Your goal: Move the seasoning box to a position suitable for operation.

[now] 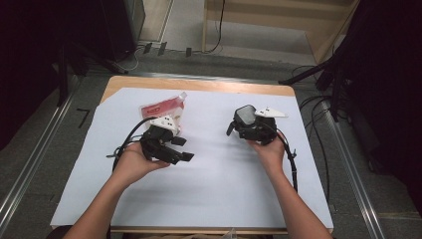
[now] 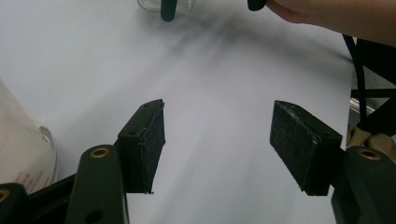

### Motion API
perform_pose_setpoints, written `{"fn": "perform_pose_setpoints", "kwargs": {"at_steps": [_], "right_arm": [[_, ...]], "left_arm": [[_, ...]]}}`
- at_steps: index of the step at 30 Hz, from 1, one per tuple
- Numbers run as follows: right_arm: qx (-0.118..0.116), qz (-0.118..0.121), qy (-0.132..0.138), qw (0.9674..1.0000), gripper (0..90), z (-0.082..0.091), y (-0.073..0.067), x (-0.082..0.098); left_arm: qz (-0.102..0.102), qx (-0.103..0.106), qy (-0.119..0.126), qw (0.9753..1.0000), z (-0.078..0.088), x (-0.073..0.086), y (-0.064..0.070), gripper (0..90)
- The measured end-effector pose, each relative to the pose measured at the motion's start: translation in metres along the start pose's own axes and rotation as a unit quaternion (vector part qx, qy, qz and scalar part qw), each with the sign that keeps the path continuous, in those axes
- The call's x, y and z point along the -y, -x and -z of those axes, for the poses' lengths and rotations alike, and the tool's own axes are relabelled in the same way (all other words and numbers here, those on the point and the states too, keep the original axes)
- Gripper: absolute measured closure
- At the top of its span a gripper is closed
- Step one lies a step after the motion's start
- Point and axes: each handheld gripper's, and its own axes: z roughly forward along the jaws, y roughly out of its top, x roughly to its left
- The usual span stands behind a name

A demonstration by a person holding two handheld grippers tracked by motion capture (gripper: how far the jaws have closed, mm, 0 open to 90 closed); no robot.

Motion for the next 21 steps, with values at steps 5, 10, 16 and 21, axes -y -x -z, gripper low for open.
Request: {"fn": "perform_pose_setpoints", "kwargs": {"at_steps": [5, 10, 16, 21], "right_arm": [[-0.025, 0.006, 0.006, 0.9997, 15.1, 0.004, -0.013, -0.005], [-0.039, 0.024, 0.005, 0.9989, 15.1, 0.009, -0.026, -0.005], [-0.056, 0.038, 0.003, 0.9977, 15.1, 0.017, -0.04, -0.003], [-0.061, 0.063, -0.003, 0.9962, 15.1, 0.024, -0.05, -0.001]], "left_arm": [[0.0, -0.004, -0.004, 1.0, 0.0, 0.001, -0.002, 36.5], [0.003, -0.005, -0.003, 1.0, 0.0, 0.003, -0.003, 36.6], [0.0, -0.009, -0.004, 0.9999, 0.002, 0.003, -0.003, 36.6], [0.003, -0.009, 0.001, 1.0, 0.002, 0.003, -0.003, 36.6]]}}
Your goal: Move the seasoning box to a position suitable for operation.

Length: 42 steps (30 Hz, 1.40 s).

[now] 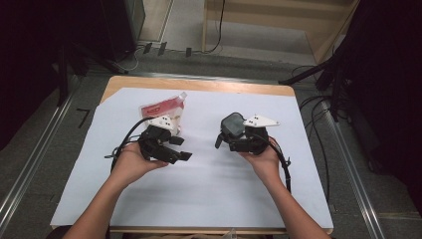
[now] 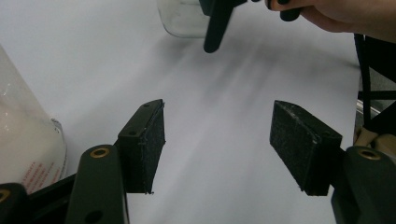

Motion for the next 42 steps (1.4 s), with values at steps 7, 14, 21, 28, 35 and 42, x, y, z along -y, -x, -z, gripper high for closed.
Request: {"fn": "perform_pose_setpoints", "kwargs": {"at_steps": [7, 14, 21, 28, 35, 42], "right_arm": [[-0.023, -0.005, -0.003, 0.9997, 15.1, 0.009, -0.023, 0.008], [-0.038, -0.008, -0.016, 0.9991, 15.1, 0.006, -0.041, 0.018], [-0.053, 0.007, -0.033, 0.998, 15.1, -0.008, -0.055, 0.026], [-0.06, 0.028, -0.047, 0.9967, 15.1, -0.018, -0.066, 0.035], [-0.064, 0.024, -0.051, 0.9963, 14.7, -0.017, -0.065, 0.037], [-0.068, 0.039, -0.069, 0.9945, 13.9, -0.016, -0.065, 0.036]], "left_arm": [[-0.004, 0.001, 0.001, 1.0, 0.0, -0.001, 0.002, 36.7], [-0.008, 0.001, -0.003, 1.0, -0.003, 0.0, 0.004, 38.0], [0.0, 0.0, 0.005, 1.0, -0.004, 0.003, 0.001, 38.2], [0.002, 0.003, 0.004, 1.0, -0.005, 0.004, 0.0, 38.1], [-0.004, 0.001, -0.002, 1.0, -0.009, 0.006, 0.0, 37.0], [-0.003, 0.0, 0.004, 1.0, -0.009, 0.006, -0.001, 36.6]]}}
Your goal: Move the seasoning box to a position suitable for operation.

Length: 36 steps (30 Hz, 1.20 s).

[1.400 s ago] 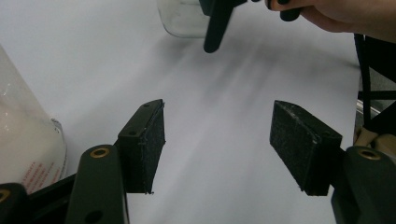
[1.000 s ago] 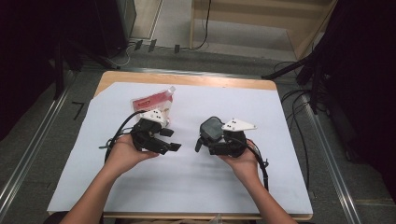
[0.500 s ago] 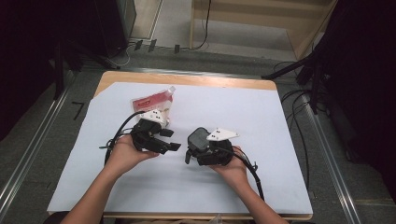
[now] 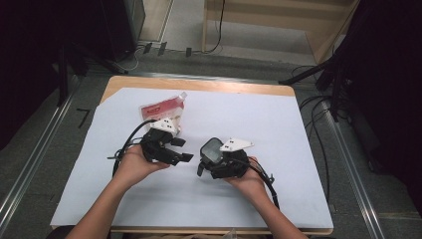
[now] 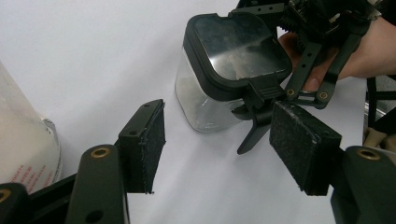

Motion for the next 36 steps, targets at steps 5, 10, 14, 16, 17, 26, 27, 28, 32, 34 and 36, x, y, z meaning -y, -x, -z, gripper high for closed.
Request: {"fn": "perform_pose_setpoints", "kwargs": {"at_steps": [5, 10, 14, 16, 17, 26, 27, 28, 32, 34, 36], "right_arm": [[-0.014, -0.015, -0.011, 0.9997, 12.3, 0.003, 0.003, 0.0], [-0.013, -0.019, -0.017, 0.9996, 13.1, 0.012, 0.003, 0.001], [-0.019, -0.025, -0.027, 0.9991, 14.0, 0.02, 0.004, 0.003], [-0.026, -0.026, -0.03, 0.9989, 16.5, 0.027, 0.007, 0.007], [-0.026, -0.026, -0.03, 0.9989, 16.5, 0.027, 0.007, 0.007], [-0.031, -0.023, -0.027, 0.9989, 30.0, 0.057, 0.013, 0.01], [-0.031, -0.025, -0.026, 0.9989, 31.8, 0.06, 0.014, 0.011], [-0.03, -0.032, -0.016, 0.9989, 37.3, 0.067, 0.019, 0.012], [-0.028, -0.045, -0.008, 0.9986, 48.3, 0.072, 0.024, 0.01], [-0.026, -0.049, -0.008, 0.9984, 48.2, 0.072, 0.025, 0.009], [-0.022, -0.052, -0.01, 0.9984, 49.3, 0.073, 0.025, 0.008]], "left_arm": [[0.004, -0.001, 0.001, 1.0, 0.0, 0.0, 0.001, 36.5], [0.003, 0.0, -0.001, 1.0, 0.001, -0.001, 0.0, 36.5], [0.003, 0.0, -0.002, 1.0, 0.002, -0.001, 0.0, 36.4], [0.004, -0.001, -0.002, 1.0, 0.002, -0.001, 0.0, 36.4], [0.004, -0.001, -0.002, 1.0, 0.002, -0.001, 0.0, 36.4], [0.004, -0.006, -0.003, 1.0, 0.001, 0.0, 0.0, 36.1], [0.004, -0.006, -0.003, 1.0, 0.001, 0.0, 0.0, 36.1], [0.009, -0.005, -0.004, 0.9999, -0.001, 0.0, 0.001, 36.1], [0.023, -0.008, -0.01, 0.9997, -0.004, 0.0, 0.001, 40.9], [0.028, -0.008, -0.007, 0.9995, -0.005, 0.001, 0.002, 45.1], [0.03, -0.005, -0.014, 0.9994, -0.005, 0.002, 0.001, 45.9]]}}
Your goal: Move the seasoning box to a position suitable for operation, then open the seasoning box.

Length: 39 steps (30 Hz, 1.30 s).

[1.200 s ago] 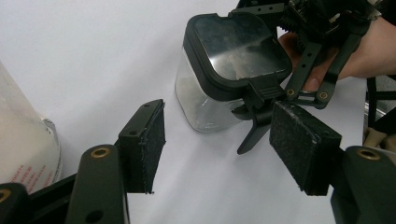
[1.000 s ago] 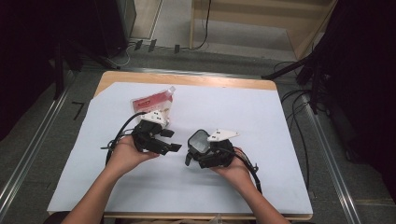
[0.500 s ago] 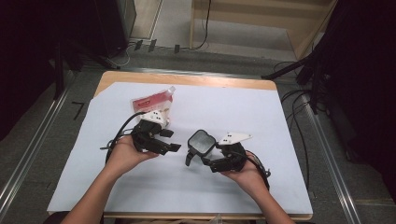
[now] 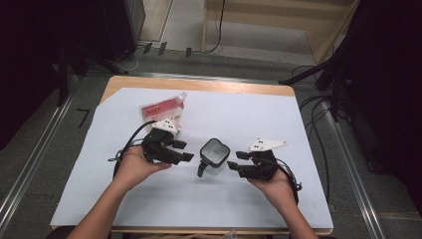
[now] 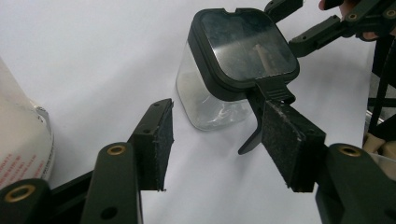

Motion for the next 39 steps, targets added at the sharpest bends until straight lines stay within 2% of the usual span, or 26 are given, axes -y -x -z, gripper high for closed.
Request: {"fn": "perform_pose_setpoints", "kwargs": {"at_steps": [5, 8, 10, 11, 13, 14, 15, 16, 17, 19, 23, 24, 26, 33, 39], "right_arm": [[-0.002, -0.002, 0.005, 1.0, 57.5, 0.002, 0.004, -0.001], [-0.004, -0.003, 0.009, 0.9999, 62.5, 0.003, 0.005, -0.003], [-0.006, -0.002, 0.009, 0.9999, 65.2, 0.002, 0.006, -0.004], [-0.008, 0.002, 0.004, 1.0, 72.0, 0.002, 0.006, -0.004], [-0.01, 0.001, 0.003, 0.9999, 74.8, 0.002, 0.006, -0.005], [-0.013, 0.003, -0.002, 0.9999, 80.4, 0.001, 0.005, -0.005], [-0.013, 0.003, -0.002, 0.9999, 80.4, 0.001, 0.005, -0.005], [-0.013, 0.003, -0.005, 0.9999, 81.4, 0.001, 0.004, -0.005], [-0.013, 0.006, -0.01, 0.9999, 86.8, 0.0, 0.003, -0.005], [-0.017, 0.009, -0.012, 0.9997, 89.9, -0.001, 0.002, -0.005], [-0.021, 0.011, -0.017, 0.9996, 89.8, -0.003, 0.0, -0.005], [-0.022, 0.011, -0.019, 0.9995, 89.8, -0.005, -0.001, -0.005], [-0.024, 0.013, -0.024, 0.9993, 89.8, -0.007, -0.003, -0.006], [-0.029, 0.006, -0.034, 0.999, 89.9, -0.013, -0.003, -0.007], [-0.027, 0.009, -0.038, 0.9989, 89.9, -0.014, -0.003, -0.006]], "left_arm": [[0.006, 0.014, -0.009, 0.9998, -0.005, 0.003, -0.003, 52.8], [-0.006, 0.014, -0.014, 0.9998, -0.008, 0.006, -0.003, 67.7], [-0.007, 0.022, -0.024, 0.9994, -0.011, 0.007, -0.004, 75.8], [-0.007, 0.035, -0.025, 0.9991, -0.014, 0.008, -0.004, 81.0], [-0.008, 0.043, -0.026, 0.9987, -0.015, 0.008, -0.004, 85.8], [-0.013, 0.045, -0.029, 0.9985, -0.019, 0.007, -0.001, 87.3], [-0.013, 0.045, -0.029, 0.9985, -0.019, 0.007, -0.001, 87.4], [-0.016, 0.047, -0.04, 0.998, -0.022, 0.006, 0.002, 87.4], [-0.013, 0.044, -0.044, 0.998, -0.026, 0.006, 0.004, 87.4], [-0.017, 0.045, -0.051, 0.9975, -0.029, 0.006, 0.005, 87.4], [-0.007, 0.049, -0.042, 0.9979, -0.032, 0.005, 0.006, 85.3], [0.001, 0.048, -0.048, 0.9977, -0.033, 0.005, 0.005, 84.1], [0.004, 0.047, -0.052, 0.9976, -0.035, 0.005, 0.005, 84.4], [-0.002, 0.053, -0.05, 0.9973, -0.039, 0.005, 0.008, 89.7], [-0.005, 0.059, -0.056, 0.9967, -0.043, 0.004, 0.012, 90.0]]}}
